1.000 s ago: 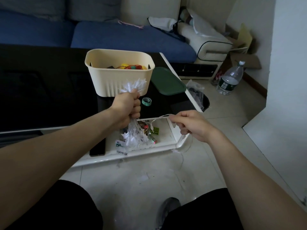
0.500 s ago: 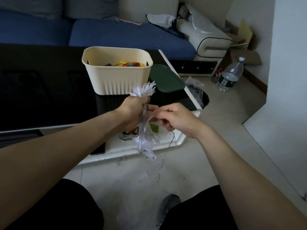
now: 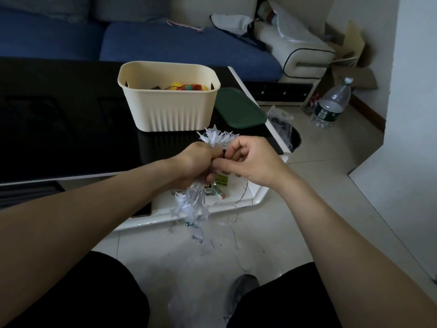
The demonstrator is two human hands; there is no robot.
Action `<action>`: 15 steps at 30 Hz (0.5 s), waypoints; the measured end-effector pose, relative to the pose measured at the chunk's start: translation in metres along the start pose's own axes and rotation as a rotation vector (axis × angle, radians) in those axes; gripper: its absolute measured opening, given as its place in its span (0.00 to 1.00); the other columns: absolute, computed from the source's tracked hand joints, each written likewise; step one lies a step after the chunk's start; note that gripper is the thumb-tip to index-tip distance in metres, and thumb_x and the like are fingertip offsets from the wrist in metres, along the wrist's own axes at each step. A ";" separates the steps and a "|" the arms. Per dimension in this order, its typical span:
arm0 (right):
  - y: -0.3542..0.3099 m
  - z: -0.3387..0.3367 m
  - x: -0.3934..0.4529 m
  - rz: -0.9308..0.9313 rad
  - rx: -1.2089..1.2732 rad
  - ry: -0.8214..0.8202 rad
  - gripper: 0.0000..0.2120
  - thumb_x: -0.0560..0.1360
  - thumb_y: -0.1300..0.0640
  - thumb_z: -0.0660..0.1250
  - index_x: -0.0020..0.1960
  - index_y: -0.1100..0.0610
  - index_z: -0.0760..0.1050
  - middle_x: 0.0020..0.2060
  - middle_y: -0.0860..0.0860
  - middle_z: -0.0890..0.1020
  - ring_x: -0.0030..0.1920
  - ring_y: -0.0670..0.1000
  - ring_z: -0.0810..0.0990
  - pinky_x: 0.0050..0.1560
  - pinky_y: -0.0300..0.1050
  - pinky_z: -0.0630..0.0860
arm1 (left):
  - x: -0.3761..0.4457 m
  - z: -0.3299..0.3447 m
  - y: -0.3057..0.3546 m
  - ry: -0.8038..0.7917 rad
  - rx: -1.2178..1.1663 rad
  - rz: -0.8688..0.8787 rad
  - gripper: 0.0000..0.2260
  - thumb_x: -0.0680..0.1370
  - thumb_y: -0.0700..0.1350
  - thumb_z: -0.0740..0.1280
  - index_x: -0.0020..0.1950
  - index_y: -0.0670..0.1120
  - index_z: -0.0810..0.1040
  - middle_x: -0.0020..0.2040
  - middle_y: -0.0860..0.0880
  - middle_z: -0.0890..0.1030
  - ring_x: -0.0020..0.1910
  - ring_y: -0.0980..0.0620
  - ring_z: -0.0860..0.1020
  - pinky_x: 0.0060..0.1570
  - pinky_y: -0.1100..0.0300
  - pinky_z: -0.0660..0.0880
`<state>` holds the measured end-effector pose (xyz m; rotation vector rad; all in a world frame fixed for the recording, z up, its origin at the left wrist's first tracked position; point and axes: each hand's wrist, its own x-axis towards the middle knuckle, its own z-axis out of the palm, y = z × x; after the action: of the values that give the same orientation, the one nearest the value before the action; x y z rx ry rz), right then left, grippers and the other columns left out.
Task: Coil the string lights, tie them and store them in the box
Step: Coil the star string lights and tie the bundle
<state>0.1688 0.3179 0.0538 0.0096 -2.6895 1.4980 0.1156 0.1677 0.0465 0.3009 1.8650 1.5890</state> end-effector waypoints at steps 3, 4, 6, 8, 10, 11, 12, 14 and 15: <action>0.003 -0.006 -0.001 0.067 -0.075 -0.113 0.16 0.66 0.50 0.82 0.44 0.57 0.81 0.33 0.52 0.82 0.32 0.43 0.77 0.36 0.37 0.74 | 0.001 -0.001 -0.002 -0.004 0.047 0.017 0.15 0.84 0.40 0.56 0.38 0.41 0.70 0.23 0.47 0.71 0.20 0.51 0.63 0.24 0.63 0.59; 0.006 -0.008 -0.002 0.086 -0.121 -0.147 0.15 0.66 0.50 0.82 0.44 0.56 0.81 0.33 0.50 0.80 0.32 0.42 0.75 0.37 0.38 0.73 | 0.002 -0.002 -0.002 0.012 0.035 0.008 0.14 0.84 0.41 0.56 0.39 0.40 0.70 0.22 0.46 0.71 0.19 0.52 0.63 0.22 0.64 0.59; 0.010 -0.011 -0.002 0.105 -0.165 -0.195 0.11 0.67 0.50 0.81 0.41 0.53 0.82 0.34 0.48 0.82 0.34 0.42 0.77 0.40 0.40 0.74 | 0.004 -0.004 -0.002 0.037 0.020 -0.010 0.14 0.85 0.42 0.55 0.42 0.38 0.69 0.21 0.48 0.73 0.17 0.54 0.64 0.20 0.67 0.60; 0.013 -0.013 -0.002 0.111 -0.150 -0.194 0.07 0.70 0.51 0.79 0.40 0.51 0.81 0.37 0.46 0.84 0.38 0.41 0.79 0.46 0.40 0.75 | 0.006 -0.007 -0.001 0.051 0.003 -0.011 0.17 0.85 0.44 0.54 0.41 0.36 0.70 0.23 0.48 0.76 0.17 0.55 0.64 0.20 0.67 0.61; 0.011 -0.013 -0.003 0.119 -0.124 -0.164 0.06 0.72 0.52 0.77 0.42 0.52 0.82 0.40 0.47 0.85 0.42 0.42 0.81 0.50 0.40 0.76 | 0.008 -0.009 -0.001 0.071 -0.007 -0.006 0.19 0.85 0.45 0.54 0.38 0.37 0.70 0.23 0.47 0.75 0.17 0.54 0.64 0.20 0.66 0.61; 0.009 -0.012 -0.003 0.114 -0.085 -0.146 0.06 0.72 0.53 0.77 0.44 0.54 0.83 0.41 0.49 0.86 0.43 0.44 0.82 0.51 0.41 0.78 | 0.008 -0.010 0.000 0.086 -0.012 -0.002 0.19 0.85 0.45 0.54 0.38 0.38 0.70 0.22 0.47 0.74 0.17 0.54 0.64 0.20 0.66 0.61; 0.008 -0.010 -0.003 0.097 -0.025 -0.112 0.06 0.72 0.55 0.77 0.45 0.56 0.84 0.41 0.51 0.86 0.42 0.46 0.83 0.50 0.43 0.80 | 0.008 -0.011 0.001 0.102 -0.025 0.003 0.18 0.85 0.44 0.55 0.37 0.38 0.70 0.22 0.48 0.73 0.17 0.54 0.64 0.20 0.67 0.61; 0.006 -0.008 -0.003 0.064 0.140 0.018 0.04 0.72 0.60 0.77 0.45 0.58 0.84 0.38 0.53 0.86 0.37 0.50 0.84 0.43 0.46 0.84 | 0.007 -0.013 0.003 0.120 -0.065 0.013 0.16 0.85 0.44 0.56 0.38 0.40 0.69 0.24 0.48 0.74 0.18 0.55 0.63 0.20 0.67 0.61; 0.006 -0.008 -0.003 0.057 0.199 0.096 0.04 0.71 0.62 0.78 0.44 0.58 0.84 0.35 0.52 0.86 0.33 0.51 0.83 0.39 0.46 0.84 | 0.008 -0.015 0.004 0.126 -0.092 0.015 0.15 0.85 0.44 0.56 0.39 0.42 0.68 0.26 0.47 0.73 0.18 0.54 0.62 0.21 0.66 0.61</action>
<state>0.1720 0.3276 0.0532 -0.1261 -2.4774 1.7289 0.0997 0.1611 0.0485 0.1784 1.8806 1.7339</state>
